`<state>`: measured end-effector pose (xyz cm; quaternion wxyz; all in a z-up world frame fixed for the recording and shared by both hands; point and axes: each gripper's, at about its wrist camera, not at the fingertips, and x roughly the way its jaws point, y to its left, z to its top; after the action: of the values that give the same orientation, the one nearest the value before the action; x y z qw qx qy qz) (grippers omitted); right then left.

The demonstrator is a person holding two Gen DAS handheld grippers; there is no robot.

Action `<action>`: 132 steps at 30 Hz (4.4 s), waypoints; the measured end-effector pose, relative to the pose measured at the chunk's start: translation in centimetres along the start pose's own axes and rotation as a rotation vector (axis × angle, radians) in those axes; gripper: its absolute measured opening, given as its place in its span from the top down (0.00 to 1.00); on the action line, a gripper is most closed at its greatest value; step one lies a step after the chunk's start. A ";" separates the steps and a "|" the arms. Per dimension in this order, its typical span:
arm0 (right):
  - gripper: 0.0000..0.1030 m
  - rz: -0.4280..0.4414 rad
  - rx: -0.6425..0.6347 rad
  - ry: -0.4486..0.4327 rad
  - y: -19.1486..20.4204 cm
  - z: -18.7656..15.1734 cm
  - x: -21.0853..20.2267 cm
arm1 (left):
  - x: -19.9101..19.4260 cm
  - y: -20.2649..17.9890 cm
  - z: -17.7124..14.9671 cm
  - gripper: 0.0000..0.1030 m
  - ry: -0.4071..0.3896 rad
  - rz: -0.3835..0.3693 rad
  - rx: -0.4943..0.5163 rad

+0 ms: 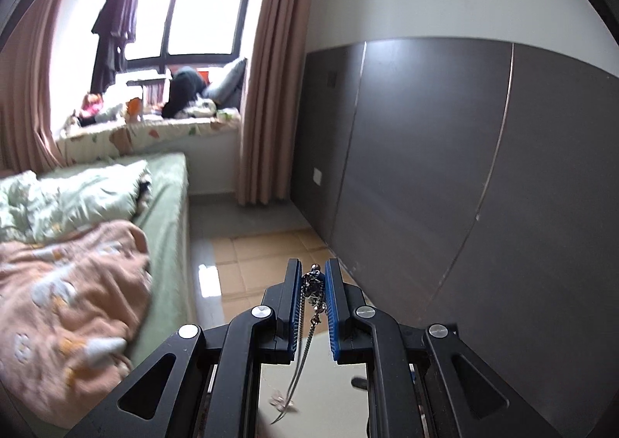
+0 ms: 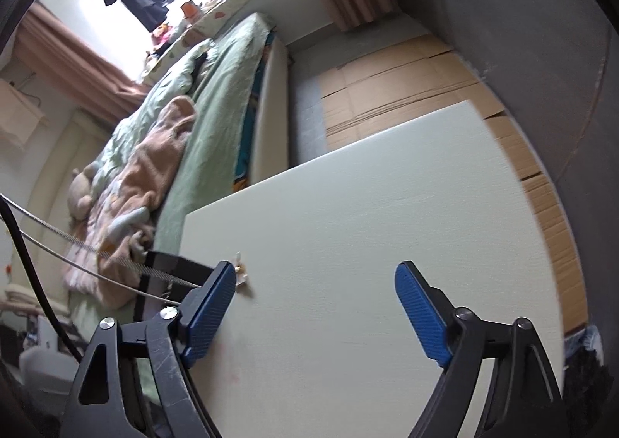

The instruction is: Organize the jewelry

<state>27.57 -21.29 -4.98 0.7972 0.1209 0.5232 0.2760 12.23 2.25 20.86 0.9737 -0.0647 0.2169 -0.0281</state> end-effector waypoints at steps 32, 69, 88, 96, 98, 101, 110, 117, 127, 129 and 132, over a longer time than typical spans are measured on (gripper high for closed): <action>0.42 0.079 -0.133 0.190 7.6 -1.3 11.0 | 1.6 11.2 -4.8 0.88 0.075 0.150 -0.139; 0.88 0.182 -0.188 0.062 11.4 -1.2 6.4 | 5.5 14.6 -19.5 0.36 0.384 0.167 -0.425; 0.39 0.364 -0.123 0.114 16.3 -5.5 7.6 | -1.7 16.3 -21.1 0.36 0.349 0.270 -0.464; 0.21 0.295 -0.150 0.073 14.6 -6.3 3.7 | -2.9 14.1 -20.8 0.23 0.316 0.261 -0.441; 0.20 0.263 -0.163 0.055 14.3 -6.6 2.4 | -3.2 13.2 -20.5 0.22 0.301 0.263 -0.429; 0.08 0.216 -0.181 0.021 13.6 -7.2 0.5 | -3.5 11.9 -20.1 0.18 0.288 0.261 -0.407; 0.00 0.158 -0.210 -0.065 12.0 -9.9 -4.8 | -4.4 8.2 -19.2 0.04 0.244 0.284 -0.324; 0.00 0.076 -0.137 -0.143 9.6 -11.7 -7.4 | -5.1 5.5 -18.6 0.00 0.212 0.292 -0.268; 0.00 -0.008 -0.233 -0.220 9.1 -12.6 -10.7 | -5.3 3.2 -18.5 0.00 0.151 0.248 -0.262; 0.00 -0.022 -0.252 -0.213 9.0 -12.8 -10.9 | -5.8 3.0 -18.9 0.00 0.122 0.240 -0.256; 0.00 -0.022 -0.254 -0.212 8.7 -13.3 -11.2 | -6.3 3.2 -19.9 0.00 0.092 0.258 -0.277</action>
<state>9.50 -21.77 2.19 0.8596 0.0417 0.3985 0.3170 -1.85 3.63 5.20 0.9400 -0.1684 0.2695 0.1243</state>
